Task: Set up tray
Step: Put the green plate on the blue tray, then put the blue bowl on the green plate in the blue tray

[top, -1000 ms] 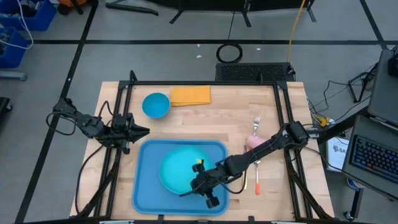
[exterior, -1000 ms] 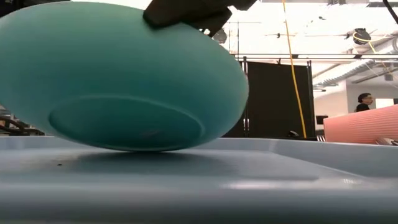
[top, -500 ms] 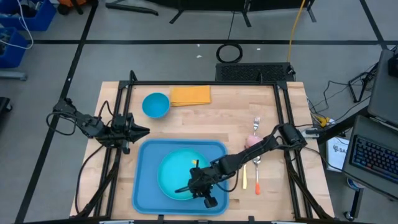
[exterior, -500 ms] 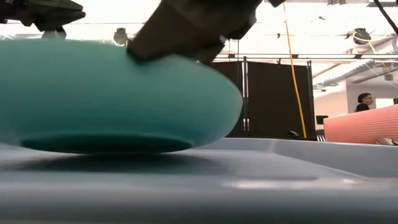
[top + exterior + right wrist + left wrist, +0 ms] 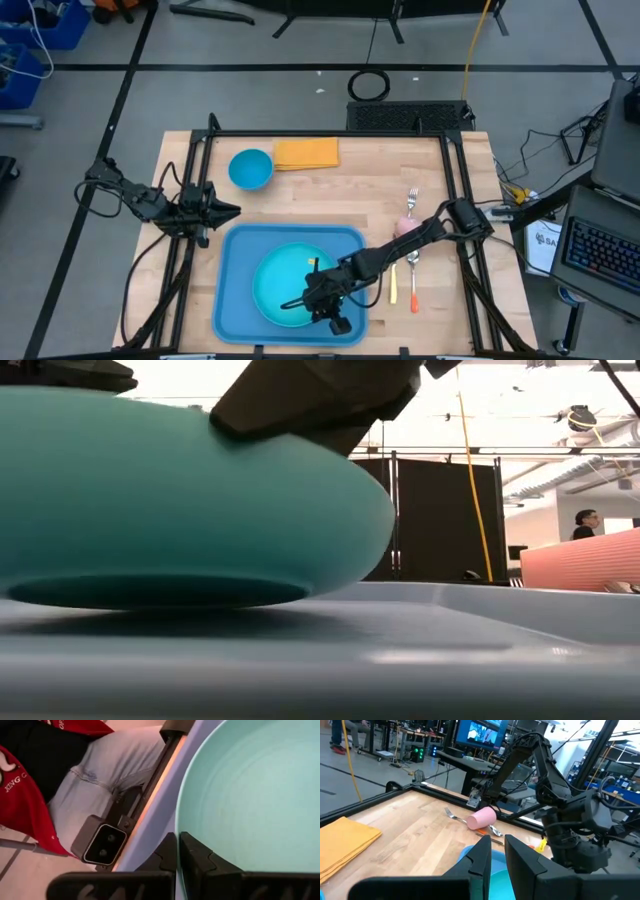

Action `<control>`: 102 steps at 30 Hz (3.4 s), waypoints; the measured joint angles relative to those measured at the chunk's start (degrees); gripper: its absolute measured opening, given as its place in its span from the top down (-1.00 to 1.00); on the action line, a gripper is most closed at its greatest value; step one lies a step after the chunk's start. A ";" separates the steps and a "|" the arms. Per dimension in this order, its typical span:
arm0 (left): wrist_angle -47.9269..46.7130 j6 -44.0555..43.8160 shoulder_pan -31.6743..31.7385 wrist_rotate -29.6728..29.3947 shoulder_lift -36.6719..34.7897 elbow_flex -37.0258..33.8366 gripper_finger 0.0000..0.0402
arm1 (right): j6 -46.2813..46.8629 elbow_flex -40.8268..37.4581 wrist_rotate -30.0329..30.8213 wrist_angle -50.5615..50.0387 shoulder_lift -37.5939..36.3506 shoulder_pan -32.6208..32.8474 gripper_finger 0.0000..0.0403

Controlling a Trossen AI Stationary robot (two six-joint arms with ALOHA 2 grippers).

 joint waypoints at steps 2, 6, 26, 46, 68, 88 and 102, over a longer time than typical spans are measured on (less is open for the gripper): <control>0.01 0.02 -0.01 0.00 0.00 0.00 0.71 | 0.14 0.00 -0.22 -0.37 0.19 0.00 1.00; 0.01 0.01 -0.02 0.00 0.00 0.00 0.71 | 0.39 0.00 -1.27 0.06 0.80 -0.51 1.00; -0.01 0.24 -0.02 0.02 0.00 0.00 0.71 | 0.23 -1.07 -1.25 0.09 0.83 -0.92 0.97; -0.01 0.31 -0.02 0.02 0.00 0.00 0.71 | 0.32 -1.09 -1.20 1.03 0.83 -0.99 0.96; -0.68 0.33 -0.01 0.02 0.00 0.00 0.71 | -3.57 -1.16 -0.90 7.81 0.87 -0.91 0.40; 0.02 -0.02 -0.02 0.04 0.00 -0.02 0.71 | -16.62 -1.01 14.27 11.51 0.24 -10.53 0.41; 0.51 -0.44 -0.02 0.04 0.00 -0.02 0.71 | -25.65 10.06 15.80 3.79 0.15 -20.35 0.41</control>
